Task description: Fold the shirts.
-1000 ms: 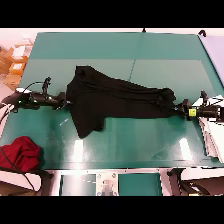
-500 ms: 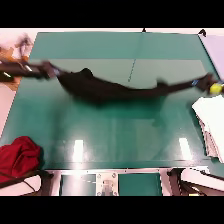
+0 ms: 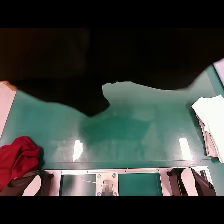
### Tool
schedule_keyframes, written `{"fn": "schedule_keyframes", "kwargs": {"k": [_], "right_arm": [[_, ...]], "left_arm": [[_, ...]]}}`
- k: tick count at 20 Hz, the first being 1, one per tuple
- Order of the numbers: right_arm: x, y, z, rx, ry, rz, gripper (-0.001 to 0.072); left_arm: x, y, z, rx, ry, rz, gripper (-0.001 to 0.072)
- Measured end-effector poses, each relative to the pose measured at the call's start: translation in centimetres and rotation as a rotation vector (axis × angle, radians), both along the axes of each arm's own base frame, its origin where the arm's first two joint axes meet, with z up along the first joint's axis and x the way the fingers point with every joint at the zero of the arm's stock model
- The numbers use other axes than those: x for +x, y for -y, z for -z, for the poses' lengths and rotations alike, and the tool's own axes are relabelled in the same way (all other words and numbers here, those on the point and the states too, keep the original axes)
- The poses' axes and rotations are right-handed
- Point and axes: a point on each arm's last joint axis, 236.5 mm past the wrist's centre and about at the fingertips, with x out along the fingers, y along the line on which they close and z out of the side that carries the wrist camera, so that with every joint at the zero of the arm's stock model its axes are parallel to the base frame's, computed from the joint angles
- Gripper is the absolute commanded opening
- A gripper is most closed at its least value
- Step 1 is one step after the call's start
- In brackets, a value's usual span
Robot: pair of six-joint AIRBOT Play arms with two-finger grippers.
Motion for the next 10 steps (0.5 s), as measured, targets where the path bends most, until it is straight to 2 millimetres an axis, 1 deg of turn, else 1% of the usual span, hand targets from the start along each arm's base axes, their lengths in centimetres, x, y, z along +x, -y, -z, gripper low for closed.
{"fn": "schedule_keyframes", "kwargs": {"k": [2,4,5,6,7,8,10], "right_arm": [[-2.0,-0.7,-1.7,-0.036,0.065,0.049,0.0017],[-2.4,-0.7,-1.6,-0.034,0.072,0.068,0.0017],[-2.1,-0.2,-1.0,-0.016,0.061,0.071,0.0017],[-1.3,0.5,0.0,0.012,0.040,0.067,0.0017],[-0.2,1.3,1.4,0.050,0.008,0.055,0.0017],[1.3,2.1,3.5,0.095,-0.037,0.034,0.0017],[5.1,3.2,8.6,0.176,-0.151,-0.029,0.0017]], "left_arm": [[-1.8,-1.3,-1.1,0.014,0.049,-0.089,0.0019],[-2.3,-2.2,-1.1,0.020,0.047,-0.138,0.0019],[-1.9,-2.6,-0.7,0.024,0.026,-0.152,0.0019],[-1.2,-2.9,0.1,0.026,-0.009,-0.163,0.0019],[0.0,-3.3,1.3,0.024,-0.054,-0.169,0.0019],[1.8,-3.7,3.1,0.019,-0.119,-0.171,0.0019],[6.1,-4.2,8.2,-0.003,-0.280,-0.152,0.0019]]}}
